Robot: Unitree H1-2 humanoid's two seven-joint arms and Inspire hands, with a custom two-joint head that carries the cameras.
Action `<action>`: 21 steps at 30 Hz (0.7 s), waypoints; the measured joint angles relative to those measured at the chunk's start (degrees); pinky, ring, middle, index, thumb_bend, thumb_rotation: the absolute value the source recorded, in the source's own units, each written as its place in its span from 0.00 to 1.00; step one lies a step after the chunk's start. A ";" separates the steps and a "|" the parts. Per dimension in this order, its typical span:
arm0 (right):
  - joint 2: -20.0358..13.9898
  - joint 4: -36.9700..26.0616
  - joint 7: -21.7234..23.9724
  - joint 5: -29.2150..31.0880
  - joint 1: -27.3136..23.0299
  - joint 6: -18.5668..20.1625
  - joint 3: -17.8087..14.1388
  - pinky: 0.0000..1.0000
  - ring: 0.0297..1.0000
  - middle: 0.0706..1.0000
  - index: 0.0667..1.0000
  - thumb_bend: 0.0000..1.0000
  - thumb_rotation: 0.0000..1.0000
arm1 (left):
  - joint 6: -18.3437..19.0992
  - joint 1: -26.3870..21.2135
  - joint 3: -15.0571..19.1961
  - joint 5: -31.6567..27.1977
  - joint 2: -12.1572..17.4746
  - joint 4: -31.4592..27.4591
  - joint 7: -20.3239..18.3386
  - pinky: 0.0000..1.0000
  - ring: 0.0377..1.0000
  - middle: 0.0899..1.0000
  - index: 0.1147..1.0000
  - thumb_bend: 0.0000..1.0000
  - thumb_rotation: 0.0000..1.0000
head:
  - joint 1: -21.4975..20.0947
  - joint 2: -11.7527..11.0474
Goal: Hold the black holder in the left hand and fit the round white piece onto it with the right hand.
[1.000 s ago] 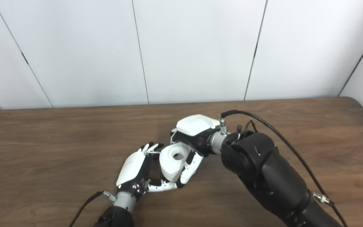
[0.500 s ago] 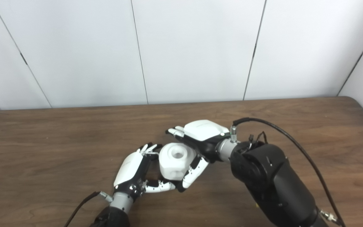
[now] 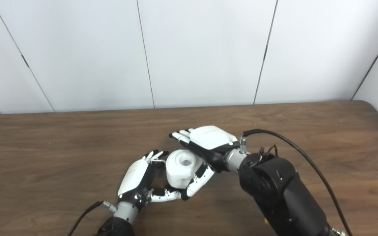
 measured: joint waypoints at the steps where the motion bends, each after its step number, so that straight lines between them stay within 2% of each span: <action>1: -0.01 0.06 -0.04 0.02 0.12 0.00 -0.03 1.00 1.00 1.00 1.00 1.00 0.49 | 0.00 0.00 0.01 0.00 0.01 0.00 0.00 1.00 1.00 0.91 0.41 0.52 0.05 | 0.09 -0.09; 5: -0.01 0.09 -0.77 1.71 0.64 0.09 -2.28 1.00 1.00 1.00 1.00 1.00 0.52 | -0.04 -0.02 0.14 -0.12 0.02 0.00 -0.04 1.00 1.00 0.91 0.41 0.52 0.05 | -0.26 -0.44; 12: 0.22 -0.56 -5.53 7.80 4.69 1.01 -8.97 1.00 1.00 1.00 1.00 1.00 0.56 | -0.62 -0.08 0.46 -0.36 0.34 0.15 -0.40 1.00 1.00 0.92 0.41 0.52 0.05 | -0.44 -1.14; 20: -0.83 -2.84 -13.96 15.51 9.56 0.61 -17.41 1.00 1.00 1.00 1.00 1.00 0.56 | -1.17 -0.76 0.93 -1.39 2.04 0.17 -2.13 1.00 1.00 1.00 0.43 0.52 0.06 | -1.14 -2.28; 21: -1.03 -2.83 -14.99 16.48 10.44 0.33 -18.27 1.00 1.00 1.00 1.00 1.00 0.55 | -1.22 -0.87 1.01 -1.77 2.40 0.15 -2.39 1.00 1.00 1.00 0.49 0.73 0.07 | -1.32 -2.55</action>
